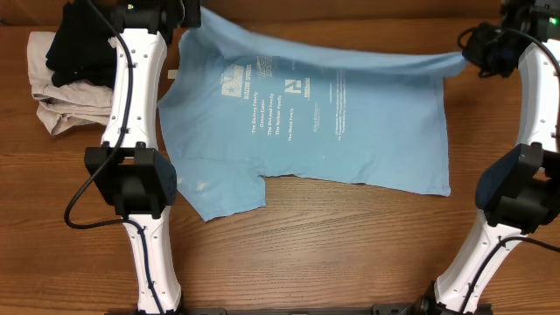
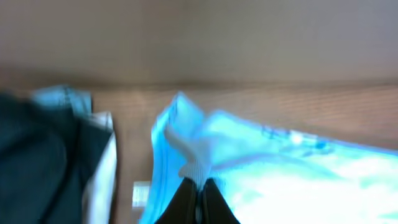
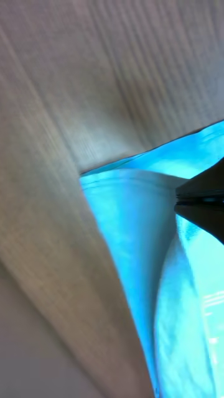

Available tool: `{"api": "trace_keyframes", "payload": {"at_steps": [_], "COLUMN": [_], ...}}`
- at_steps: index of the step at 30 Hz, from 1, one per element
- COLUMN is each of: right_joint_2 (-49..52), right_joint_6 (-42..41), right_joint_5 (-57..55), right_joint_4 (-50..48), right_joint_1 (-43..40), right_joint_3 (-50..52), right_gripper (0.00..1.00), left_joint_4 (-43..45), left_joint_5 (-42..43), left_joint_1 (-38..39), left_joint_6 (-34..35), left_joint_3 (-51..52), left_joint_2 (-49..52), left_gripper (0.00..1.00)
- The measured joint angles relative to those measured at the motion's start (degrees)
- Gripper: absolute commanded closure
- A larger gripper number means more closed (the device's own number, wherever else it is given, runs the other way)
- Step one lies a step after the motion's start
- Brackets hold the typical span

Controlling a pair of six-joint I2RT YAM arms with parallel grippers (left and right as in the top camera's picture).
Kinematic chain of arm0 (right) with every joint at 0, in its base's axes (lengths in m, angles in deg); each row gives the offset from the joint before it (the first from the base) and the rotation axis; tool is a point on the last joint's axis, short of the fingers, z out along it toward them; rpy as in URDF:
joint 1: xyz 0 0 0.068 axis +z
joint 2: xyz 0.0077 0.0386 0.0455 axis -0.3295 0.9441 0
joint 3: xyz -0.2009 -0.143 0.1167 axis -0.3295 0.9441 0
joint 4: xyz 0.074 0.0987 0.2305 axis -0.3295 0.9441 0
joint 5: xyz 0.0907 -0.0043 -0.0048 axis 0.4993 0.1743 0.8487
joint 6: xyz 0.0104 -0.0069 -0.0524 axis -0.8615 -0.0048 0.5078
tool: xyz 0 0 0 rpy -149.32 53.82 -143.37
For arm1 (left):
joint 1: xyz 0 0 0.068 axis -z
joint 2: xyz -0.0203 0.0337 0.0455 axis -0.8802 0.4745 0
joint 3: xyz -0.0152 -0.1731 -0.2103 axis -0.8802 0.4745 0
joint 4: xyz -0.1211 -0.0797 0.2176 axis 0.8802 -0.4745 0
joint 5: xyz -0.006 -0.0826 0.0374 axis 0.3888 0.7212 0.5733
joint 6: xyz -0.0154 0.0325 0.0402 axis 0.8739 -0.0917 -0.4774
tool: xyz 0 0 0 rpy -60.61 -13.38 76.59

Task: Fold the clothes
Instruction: 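Lift the T-shirt with both grippers and lay it flat, spread out, then grasp the T-shirt's bottom edge with both grippers near each side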

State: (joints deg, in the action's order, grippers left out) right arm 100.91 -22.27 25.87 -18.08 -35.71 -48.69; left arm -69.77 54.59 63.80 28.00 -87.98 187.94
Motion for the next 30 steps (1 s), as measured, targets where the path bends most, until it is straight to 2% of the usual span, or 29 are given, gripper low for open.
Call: {"api": "trace_keyframes", "payload": {"at_steps": [4,10,11,12,13,14,15,17,19,24,30], "right_joint_2": [0.0,0.0,0.1,0.1,0.3,0.5,0.7,1.0,1.2,1.2,-5.0], "right_joint_6": [0.8,1.0,1.0,1.0,1.1,1.2,1.1,1.1,1.3,1.2,1.2], "right_joint_5": [0.0,0.0,0.0,0.0,0.0,-0.1,0.0,0.0,0.0,1.5,2.6], "right_joint_4": [0.7,0.4,0.2,-0.1,-0.6,-0.9,-1.0,-0.9,-0.6,2.0,5.8], "right_joint_1": [-0.3,-1.1,-1.4,-1.6,-1.6,-1.9,-1.9,-1.9,-1.9,-2.0,-2.1], "right_joint_3": [2.8,11.8,13.4,14.7,15.9,17.0,17.6,18.6,18.8,18.8,18.8], "right_gripper": [0.96,0.96,0.93,0.77,0.50,0.31,0.27,0.22,0.18,0.14,0.12], "left_joint_4": [-8.9,-15.2,-15.5,-15.7,-15.8,-15.8,-15.6,-15.1,-15.0,-16.0,-27.6], "left_joint_5": [-0.1,-0.7,-1.0,-1.4,-1.9,-2.3,-2.9,-3.5,-4.0,-4.1,-4.1], "left_joint_1": [-0.2,-0.7,-0.7,-0.7,-0.7,-0.7,-0.7,-0.7,-0.8,-1.0,-1.1], "left_joint_6": [0.0,0.0,0.0,0.0,0.0,-0.3,-0.4,-0.4,-0.4,-0.9,-0.7], "left_joint_3": [0.0,1.2,1.8,2.7,3.5,4.2,5.1,6.3,6.7,6.4,-3.9], "left_joint_2": [0.0,0.0,0.0,0.0,0.0,0.0,0.0,0.0,0.0,0.0,-0.4], "left_gripper": [0.96,0.96,0.93,0.76,0.57,0.40,0.28,0.10,0.00,0.00,0.00]}}
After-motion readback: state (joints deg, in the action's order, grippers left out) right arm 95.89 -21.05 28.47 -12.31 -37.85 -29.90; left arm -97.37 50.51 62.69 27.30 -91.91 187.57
